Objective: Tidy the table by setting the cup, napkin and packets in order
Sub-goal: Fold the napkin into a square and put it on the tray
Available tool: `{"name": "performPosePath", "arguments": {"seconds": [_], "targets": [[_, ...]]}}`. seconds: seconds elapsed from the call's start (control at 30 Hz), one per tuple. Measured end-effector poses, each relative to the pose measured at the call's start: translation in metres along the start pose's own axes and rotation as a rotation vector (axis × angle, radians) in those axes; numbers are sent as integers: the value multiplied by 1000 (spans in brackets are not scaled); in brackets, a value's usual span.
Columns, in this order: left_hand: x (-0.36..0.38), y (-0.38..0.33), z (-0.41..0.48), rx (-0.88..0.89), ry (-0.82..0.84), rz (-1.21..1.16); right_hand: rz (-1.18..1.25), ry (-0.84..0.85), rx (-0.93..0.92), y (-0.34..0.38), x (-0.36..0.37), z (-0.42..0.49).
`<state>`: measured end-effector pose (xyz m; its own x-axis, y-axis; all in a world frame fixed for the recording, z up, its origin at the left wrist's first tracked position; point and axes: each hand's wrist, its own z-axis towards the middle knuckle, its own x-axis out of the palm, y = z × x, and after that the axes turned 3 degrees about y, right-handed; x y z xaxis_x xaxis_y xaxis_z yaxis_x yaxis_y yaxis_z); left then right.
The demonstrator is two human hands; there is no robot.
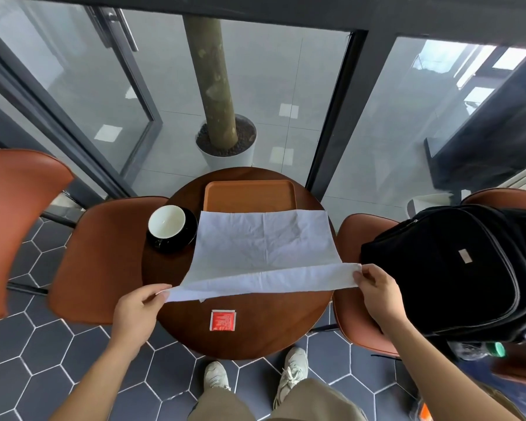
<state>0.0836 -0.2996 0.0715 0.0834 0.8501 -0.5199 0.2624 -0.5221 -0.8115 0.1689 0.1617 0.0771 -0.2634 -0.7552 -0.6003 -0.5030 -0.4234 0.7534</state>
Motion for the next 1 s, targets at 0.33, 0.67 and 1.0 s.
{"name": "performPosePath", "arguments": {"seconds": [0.33, 0.67, 1.0], "targets": [[-11, 4, -6, -22, -45, -64, -9, 59, 40, -4, -4, -1], [20, -22, 17, -166, -184, -304, 11, 74, 64, -1, -7, 18], [45, -42, 77, -201, -136, -299, -35, 54, 101, 15, -2, 53]]}}
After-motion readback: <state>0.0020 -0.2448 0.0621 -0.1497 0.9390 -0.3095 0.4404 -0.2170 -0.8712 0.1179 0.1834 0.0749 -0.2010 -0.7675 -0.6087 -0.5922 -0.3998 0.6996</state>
